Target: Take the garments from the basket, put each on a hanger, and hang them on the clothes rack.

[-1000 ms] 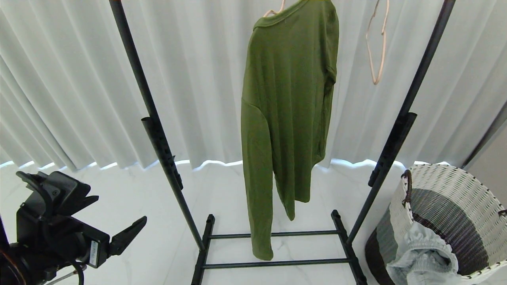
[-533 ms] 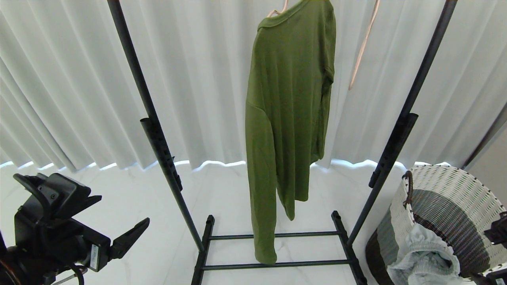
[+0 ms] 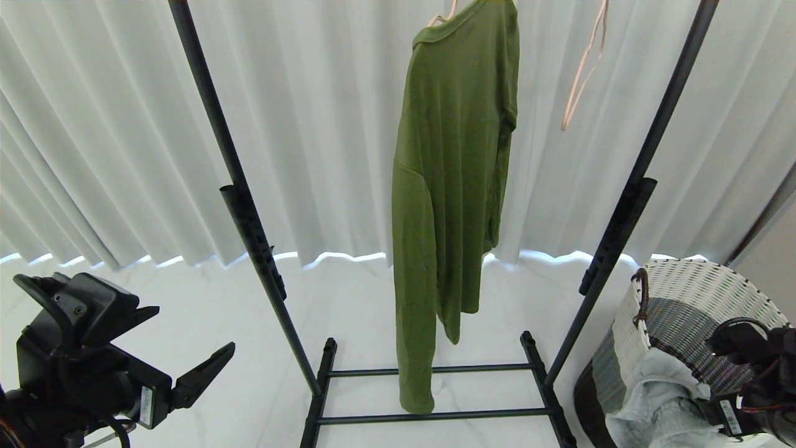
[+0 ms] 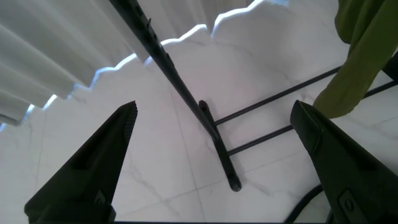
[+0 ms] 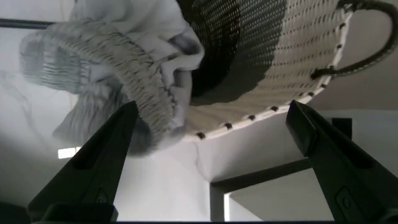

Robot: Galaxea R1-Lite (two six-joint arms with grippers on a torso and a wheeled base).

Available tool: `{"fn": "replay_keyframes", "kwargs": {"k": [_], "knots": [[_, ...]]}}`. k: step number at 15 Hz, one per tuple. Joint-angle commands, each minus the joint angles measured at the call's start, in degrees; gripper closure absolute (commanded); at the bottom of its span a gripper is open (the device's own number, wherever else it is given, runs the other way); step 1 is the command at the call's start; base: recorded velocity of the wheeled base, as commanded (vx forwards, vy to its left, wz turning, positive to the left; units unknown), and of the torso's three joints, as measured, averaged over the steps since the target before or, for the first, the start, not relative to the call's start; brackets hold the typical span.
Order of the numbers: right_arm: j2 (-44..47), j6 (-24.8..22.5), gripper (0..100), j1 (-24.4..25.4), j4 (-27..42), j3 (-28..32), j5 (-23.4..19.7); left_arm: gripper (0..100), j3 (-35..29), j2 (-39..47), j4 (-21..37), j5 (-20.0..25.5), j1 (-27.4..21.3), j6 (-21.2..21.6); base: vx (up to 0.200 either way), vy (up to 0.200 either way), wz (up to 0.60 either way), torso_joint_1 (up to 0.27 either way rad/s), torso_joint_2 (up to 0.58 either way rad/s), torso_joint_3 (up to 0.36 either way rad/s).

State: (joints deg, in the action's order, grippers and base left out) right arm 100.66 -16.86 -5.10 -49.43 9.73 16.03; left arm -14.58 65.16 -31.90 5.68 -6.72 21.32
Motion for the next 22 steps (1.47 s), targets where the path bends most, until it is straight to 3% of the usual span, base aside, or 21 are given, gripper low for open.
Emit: {"fn": "replay_keyframes", "kwargs": {"k": [1,10,15,16,22], "knots": [[7.10,-0.02,0,-0.79,-2.25,0.29,0.05,0,0.08,0.23,0.00,-0.06,-0.23,0.04,0.000,0.000,0.00,0.000,0.00,0.000],[6.31,0.07,0,2.72,-8.40,-3.49,-3.20,0,0.78,0.06,0.00,-0.06,-2.51,-0.05,0.000,0.000,0.00,0.000,0.00,0.000],[7.27,0.25,0,0.70,-8.57,-3.05,-0.56,0,0.78,-0.12,0.00,-0.14,-2.51,-0.05,0.000,0.000,0.00,0.000,0.00,0.000],[7.27,0.42,100,0.61,-8.57,-3.05,-0.56,0,0.78,-0.12,0.00,-0.14,-2.51,-0.05,0.000,0.000,0.00,0.000,0.00,0.000],[3.84,0.34,100,1.40,-8.57,-1.55,-0.83,0,0.78,-0.03,0.00,-0.14,-2.51,-0.05,0.000,0.000,0.00,0.000,0.00,0.000]]}}
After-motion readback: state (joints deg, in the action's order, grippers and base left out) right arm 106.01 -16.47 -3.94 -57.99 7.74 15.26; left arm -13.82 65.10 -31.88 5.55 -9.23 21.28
